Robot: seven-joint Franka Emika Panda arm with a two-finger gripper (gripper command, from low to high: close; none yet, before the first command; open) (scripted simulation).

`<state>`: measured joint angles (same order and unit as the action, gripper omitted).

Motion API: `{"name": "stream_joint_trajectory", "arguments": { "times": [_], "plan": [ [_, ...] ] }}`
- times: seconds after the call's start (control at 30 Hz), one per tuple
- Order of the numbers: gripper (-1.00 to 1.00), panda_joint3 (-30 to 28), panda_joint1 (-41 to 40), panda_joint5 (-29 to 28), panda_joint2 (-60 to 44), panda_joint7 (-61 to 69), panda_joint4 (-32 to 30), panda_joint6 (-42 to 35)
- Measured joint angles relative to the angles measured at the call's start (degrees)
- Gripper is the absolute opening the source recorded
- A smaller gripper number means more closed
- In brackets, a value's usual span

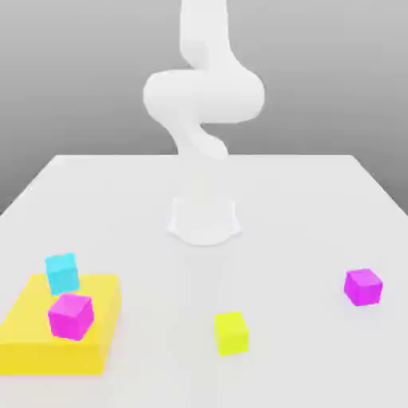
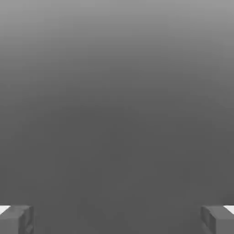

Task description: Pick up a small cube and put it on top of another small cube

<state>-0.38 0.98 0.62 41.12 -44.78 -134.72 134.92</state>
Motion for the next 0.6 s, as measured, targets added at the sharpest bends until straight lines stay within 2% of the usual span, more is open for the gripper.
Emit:
{"name": "stream_joint_trajectory", "arguments": {
  "times": [0.4, 0.6],
  "plan": [
    [0.0, -0.3, 4.5, 2.6, -25.9, 5.2, -15.4, 16.9],
    [0.0, 0.6, 5.6, 1.5, -38.3, 6.0, -22.9, 25.1]
  ]
}}
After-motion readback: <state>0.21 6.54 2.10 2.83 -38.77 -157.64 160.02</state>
